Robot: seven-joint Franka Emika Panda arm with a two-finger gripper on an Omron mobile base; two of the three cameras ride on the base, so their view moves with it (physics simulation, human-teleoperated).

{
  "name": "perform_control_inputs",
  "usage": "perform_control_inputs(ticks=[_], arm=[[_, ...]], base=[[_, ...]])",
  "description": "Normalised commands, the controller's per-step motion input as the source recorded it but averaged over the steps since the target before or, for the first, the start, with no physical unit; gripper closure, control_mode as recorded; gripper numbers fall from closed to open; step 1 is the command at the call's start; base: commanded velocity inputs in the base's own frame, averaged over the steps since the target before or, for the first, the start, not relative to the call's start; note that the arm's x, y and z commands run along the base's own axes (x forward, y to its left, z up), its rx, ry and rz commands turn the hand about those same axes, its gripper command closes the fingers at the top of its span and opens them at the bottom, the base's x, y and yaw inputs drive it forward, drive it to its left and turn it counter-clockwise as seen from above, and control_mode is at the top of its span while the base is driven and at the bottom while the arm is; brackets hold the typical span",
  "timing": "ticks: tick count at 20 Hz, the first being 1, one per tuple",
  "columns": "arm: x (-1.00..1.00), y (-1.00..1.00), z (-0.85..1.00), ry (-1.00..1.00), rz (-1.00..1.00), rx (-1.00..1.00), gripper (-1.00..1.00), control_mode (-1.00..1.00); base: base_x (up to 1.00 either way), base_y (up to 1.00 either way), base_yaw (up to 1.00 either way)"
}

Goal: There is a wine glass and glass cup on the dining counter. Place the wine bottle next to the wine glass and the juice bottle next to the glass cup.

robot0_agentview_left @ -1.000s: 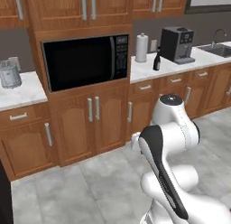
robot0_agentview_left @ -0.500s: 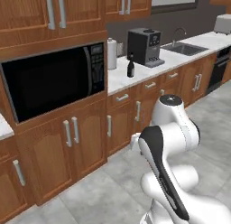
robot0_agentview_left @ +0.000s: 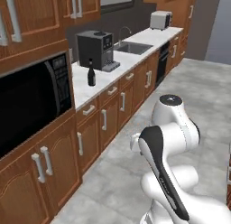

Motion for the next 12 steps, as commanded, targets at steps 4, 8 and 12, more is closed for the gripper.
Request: perform_control_inputs(ticks=[4, 8, 12], arm=[[0.00, 0.00, 0.00, 0.00, 0.00, 0.00, -1.00, 1.00], [0.00, 0.00, 0.00, 0.00, 0.00, 0.00, -1.00, 1.00], [0.00, 0.00, 0.00, 0.00, 0.00, 0.00, -1.00, 1.00]], base=[[0.51, 0.19, -0.60], [0.58, 0.18, -0.53], [0.70, 0.17, -0.40]])
